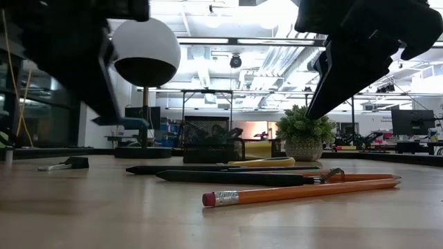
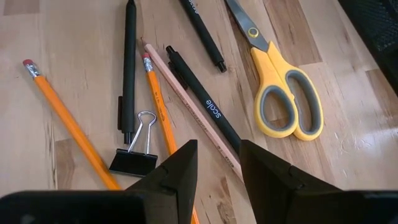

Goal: Pick and place office supplies into organizer
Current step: Put the eraser into the desk organizer

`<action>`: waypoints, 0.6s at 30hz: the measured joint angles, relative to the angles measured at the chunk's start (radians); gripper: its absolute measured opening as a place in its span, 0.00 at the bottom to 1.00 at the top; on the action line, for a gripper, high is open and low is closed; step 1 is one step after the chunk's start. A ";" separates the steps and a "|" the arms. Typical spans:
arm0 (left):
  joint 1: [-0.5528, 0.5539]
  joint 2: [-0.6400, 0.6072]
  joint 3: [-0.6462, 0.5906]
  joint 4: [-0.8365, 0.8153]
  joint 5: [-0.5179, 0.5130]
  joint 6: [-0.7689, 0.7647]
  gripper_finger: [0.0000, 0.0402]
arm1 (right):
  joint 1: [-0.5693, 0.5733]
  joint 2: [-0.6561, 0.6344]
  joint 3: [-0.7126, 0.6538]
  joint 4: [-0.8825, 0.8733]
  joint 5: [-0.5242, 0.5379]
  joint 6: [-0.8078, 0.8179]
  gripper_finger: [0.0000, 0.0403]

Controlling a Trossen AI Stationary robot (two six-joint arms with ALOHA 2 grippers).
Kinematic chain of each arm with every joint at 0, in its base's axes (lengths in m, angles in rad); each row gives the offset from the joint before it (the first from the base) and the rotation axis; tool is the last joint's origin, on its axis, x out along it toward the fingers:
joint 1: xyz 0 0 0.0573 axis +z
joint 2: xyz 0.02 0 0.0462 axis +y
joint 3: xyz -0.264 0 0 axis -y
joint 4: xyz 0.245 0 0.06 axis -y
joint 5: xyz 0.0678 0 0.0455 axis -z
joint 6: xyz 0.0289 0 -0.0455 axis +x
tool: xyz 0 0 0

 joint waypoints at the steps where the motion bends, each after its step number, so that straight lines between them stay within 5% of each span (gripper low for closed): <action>1: 0.015 -0.008 0.003 -0.006 -0.003 0.024 0.17 | 0.000 0.000 0.000 0.000 -0.001 0.001 0.29; 18: 0.417 -0.141 0.013 0.079 -0.068 0.580 0.17 | 0.008 0.000 0.009 0.002 0.001 0.028 0.29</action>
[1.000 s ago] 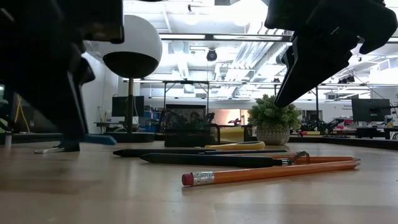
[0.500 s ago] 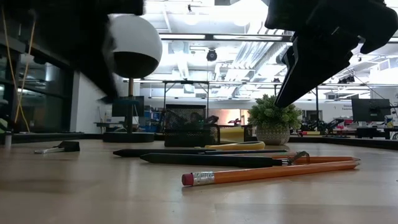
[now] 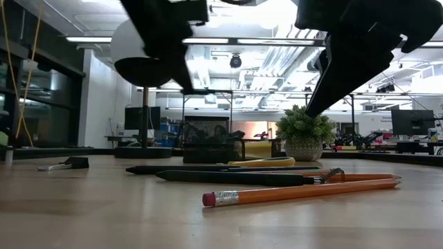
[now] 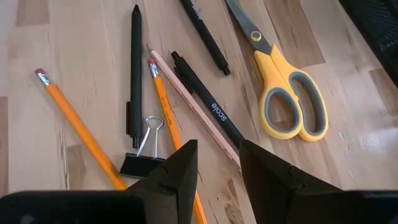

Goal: Pick and place office supplies into organizer
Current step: Put the eraser into the desk organizer

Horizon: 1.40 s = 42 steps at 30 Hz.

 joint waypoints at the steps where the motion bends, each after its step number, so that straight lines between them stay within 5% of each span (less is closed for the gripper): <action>1: 0.027 -0.001 0.000 0.008 0.016 0.040 0.17 | 0.000 0.000 0.000 0.000 0.000 0.000 0.29; 8: 0.205 -0.004 -0.001 0.115 0.195 0.273 0.17 | 0.000 0.000 0.000 0.011 0.003 0.000 0.29; 19: 0.376 0.011 -0.022 0.183 0.418 0.367 0.17 | 0.000 0.000 0.000 0.018 0.003 0.000 0.29; 42: 0.373 0.011 -0.189 0.353 0.411 0.337 0.17 | -0.014 0.000 0.000 0.037 0.001 -0.002 0.29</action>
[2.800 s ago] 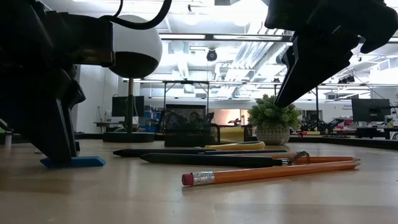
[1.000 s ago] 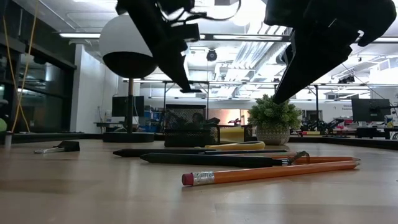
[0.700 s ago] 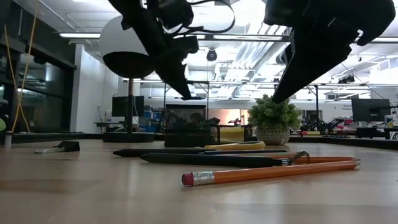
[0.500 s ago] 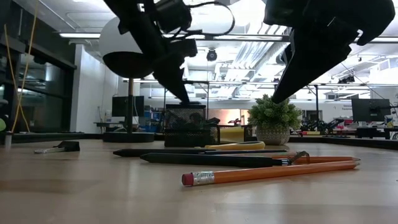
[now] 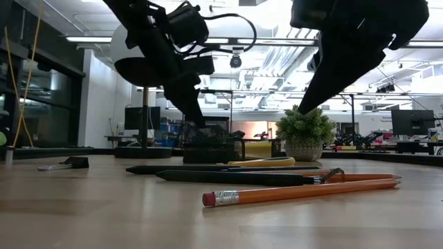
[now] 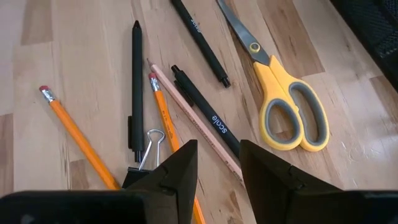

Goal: Pick and place office supplies into organizer
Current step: Put the eraser into the desk organizer

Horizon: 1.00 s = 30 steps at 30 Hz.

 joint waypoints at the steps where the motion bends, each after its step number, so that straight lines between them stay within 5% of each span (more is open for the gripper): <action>1: 0.000 0.000 -0.007 0.007 0.000 -0.001 0.17 | 0.000 0.000 0.000 0.000 0.000 0.000 0.29; 30: 0.000 0.062 -0.043 0.119 -0.002 -0.006 0.19 | 0.000 0.000 0.000 0.007 -0.004 -0.001 0.29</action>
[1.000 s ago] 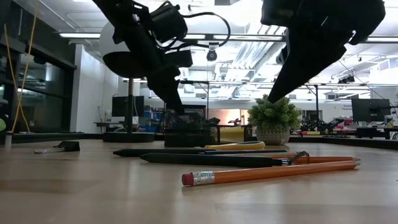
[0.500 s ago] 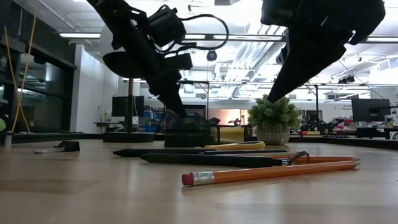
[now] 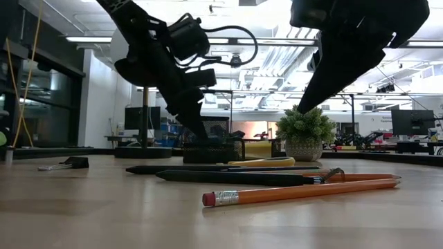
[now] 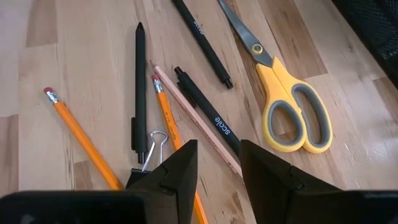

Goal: Pick and place office supplies into organizer
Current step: Put the eraser into the desk organizer, then put the left black binder clip into the desk organizer

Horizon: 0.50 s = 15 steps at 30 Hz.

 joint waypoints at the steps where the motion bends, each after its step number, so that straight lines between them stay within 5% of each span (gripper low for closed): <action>1: 0.000 0.000 0.000 0.000 -0.004 0.000 0.21 | 0.000 0.000 0.000 0.000 0.000 0.000 0.29; 15: 0.000 -0.014 0.004 -0.037 -0.042 -0.075 0.45 | 0.000 0.000 0.000 -0.001 0.012 -0.007 0.29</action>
